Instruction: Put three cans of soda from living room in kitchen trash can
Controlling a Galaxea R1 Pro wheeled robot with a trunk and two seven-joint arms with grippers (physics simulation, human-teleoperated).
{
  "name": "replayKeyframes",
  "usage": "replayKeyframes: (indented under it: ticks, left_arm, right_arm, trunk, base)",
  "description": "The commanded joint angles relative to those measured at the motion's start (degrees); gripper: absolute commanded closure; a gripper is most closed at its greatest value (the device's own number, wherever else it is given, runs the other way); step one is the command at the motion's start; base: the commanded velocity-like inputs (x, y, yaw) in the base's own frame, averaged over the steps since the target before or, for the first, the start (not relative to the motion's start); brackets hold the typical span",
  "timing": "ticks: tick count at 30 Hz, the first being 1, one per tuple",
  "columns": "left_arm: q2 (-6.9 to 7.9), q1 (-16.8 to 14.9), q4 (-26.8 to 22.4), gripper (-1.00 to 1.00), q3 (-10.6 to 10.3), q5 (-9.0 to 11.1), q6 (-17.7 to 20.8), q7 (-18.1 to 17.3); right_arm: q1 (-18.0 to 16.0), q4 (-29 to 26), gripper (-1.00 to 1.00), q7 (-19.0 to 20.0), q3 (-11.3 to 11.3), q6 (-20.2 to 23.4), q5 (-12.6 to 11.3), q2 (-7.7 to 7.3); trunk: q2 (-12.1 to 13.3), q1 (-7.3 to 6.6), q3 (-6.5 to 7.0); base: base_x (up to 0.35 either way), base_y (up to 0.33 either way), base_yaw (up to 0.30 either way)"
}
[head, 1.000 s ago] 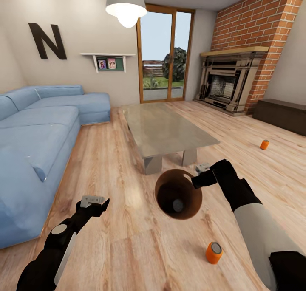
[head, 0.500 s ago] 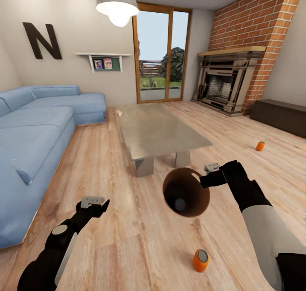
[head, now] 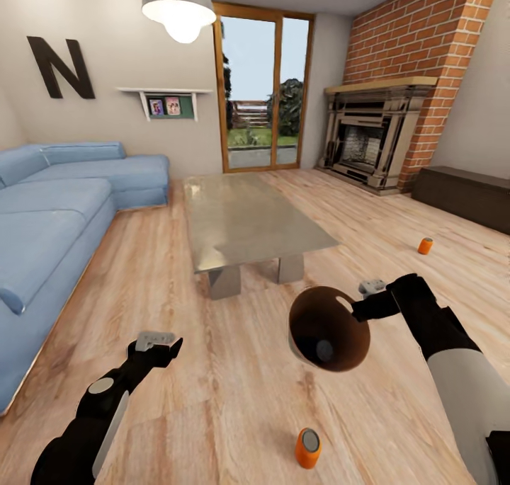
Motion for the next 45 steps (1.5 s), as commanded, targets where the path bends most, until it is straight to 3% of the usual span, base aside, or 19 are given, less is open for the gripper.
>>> replayKeyframes:
  ticks: [1, 6, 9, 13, 20, 30, 45]
  left_arm:
    - [-0.03, 0.0, 0.09, -1.0, -0.01, 0.01, -0.02, 0.03]
    - [-0.06, 0.0, 0.58, -1.0, -0.01, -0.05, -0.11, 0.09]
    - [-0.09, 0.0, 0.75, -1.0, -0.01, -0.06, -0.16, 0.07]
    - [-0.22, 0.0, 0.81, -1.0, -0.1, -0.07, -0.38, 0.06]
    - [-0.49, 0.0, 2.56, -1.0, -0.77, -0.16, -0.63, 0.08]
    - [-0.54, -0.05, 3.63, -1.0, -1.32, -0.17, -0.68, 0.11]
    - [-0.58, -0.01, 3.83, -1.0, -1.32, -0.17, -0.96, 0.11]
  right_arm:
    - [0.56, -0.18, 1.0, 0.52, -0.08, 0.22, -1.02, -0.42]
    - [1.47, -0.31, 1.0, 2.76, -0.02, 0.54, -1.03, -3.17]
    - [1.64, -0.29, 1.0, 6.2, 0.2, 0.68, -0.93, -5.4]
    - [1.7, -0.29, 1.0, 8.34, 0.42, 1.5, -0.9, -6.92]
    - [1.79, -0.28, 1.0, 9.14, 0.57, 2.85, -0.3, -7.58]
    - [2.59, -0.02, 1.0, 9.27, 0.68, 2.85, -0.12, -7.29]
    - [4.78, 1.63, 1.0, 9.04, 0.54, 2.85, -0.12, -7.39]
  trunk:
    - [-0.01, -0.01, 0.01]
    - [-0.01, -0.01, 0.01]
    - [-0.01, -0.01, 0.01]
    - [-0.01, -0.01, 0.01]
    - [-0.01, -0.01, 0.01]
    - [-0.01, -0.01, 0.01]
    - [-0.01, -0.01, 0.01]
  base:
    - [0.098, -0.276, 0.0]
    - [0.102, -0.276, 0.0]
    - [0.113, -0.264, 0.0]
    - [0.133, -0.231, 0.0]
    - [0.16, -0.201, 0.0]
    - [0.164, -0.203, 0.0]
    - [0.029, -0.025, 0.0]
